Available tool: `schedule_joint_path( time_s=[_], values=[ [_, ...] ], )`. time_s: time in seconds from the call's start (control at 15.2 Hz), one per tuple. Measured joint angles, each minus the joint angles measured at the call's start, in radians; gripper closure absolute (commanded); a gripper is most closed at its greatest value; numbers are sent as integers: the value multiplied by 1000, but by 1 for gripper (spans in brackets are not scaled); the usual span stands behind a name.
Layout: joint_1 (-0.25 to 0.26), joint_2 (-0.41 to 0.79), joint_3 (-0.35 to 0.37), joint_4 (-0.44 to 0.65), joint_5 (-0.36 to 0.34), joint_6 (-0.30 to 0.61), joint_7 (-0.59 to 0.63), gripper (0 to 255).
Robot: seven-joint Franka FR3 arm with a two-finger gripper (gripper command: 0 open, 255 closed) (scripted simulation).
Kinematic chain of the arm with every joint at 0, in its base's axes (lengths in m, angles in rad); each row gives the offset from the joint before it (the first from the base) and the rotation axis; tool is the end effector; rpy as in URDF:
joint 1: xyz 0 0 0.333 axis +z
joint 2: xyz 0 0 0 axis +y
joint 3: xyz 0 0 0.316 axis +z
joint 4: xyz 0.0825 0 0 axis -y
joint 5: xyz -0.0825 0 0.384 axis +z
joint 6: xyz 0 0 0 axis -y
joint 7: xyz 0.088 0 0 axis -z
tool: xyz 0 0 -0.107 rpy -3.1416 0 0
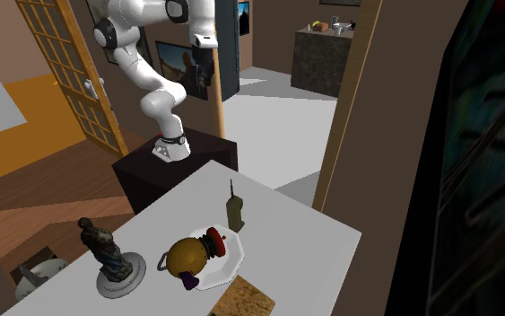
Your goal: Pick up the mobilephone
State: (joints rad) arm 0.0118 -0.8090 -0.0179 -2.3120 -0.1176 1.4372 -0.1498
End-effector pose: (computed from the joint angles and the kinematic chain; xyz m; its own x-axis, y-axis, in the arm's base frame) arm 0.2865 -0.0175 0.6072 0.9879 0.1333 -0.0799 0.1405 -0.9857 0.0933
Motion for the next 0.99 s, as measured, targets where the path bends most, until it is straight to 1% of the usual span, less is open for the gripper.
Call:
schedule_joint_path(
  time_s=[0.13, 0.26, 0.46, 0.99],
  values=[
    [-3, 12, -2, -1, 0, 12, 6, 0],
    [-16, 52, -13, -10, -6, 60, 20, 0],
    [-34, 134, -26, -19, -7, 152, 56, 0],
    [-86, 394, -82, 28, -15, 368, 124, 0]
  ],
)
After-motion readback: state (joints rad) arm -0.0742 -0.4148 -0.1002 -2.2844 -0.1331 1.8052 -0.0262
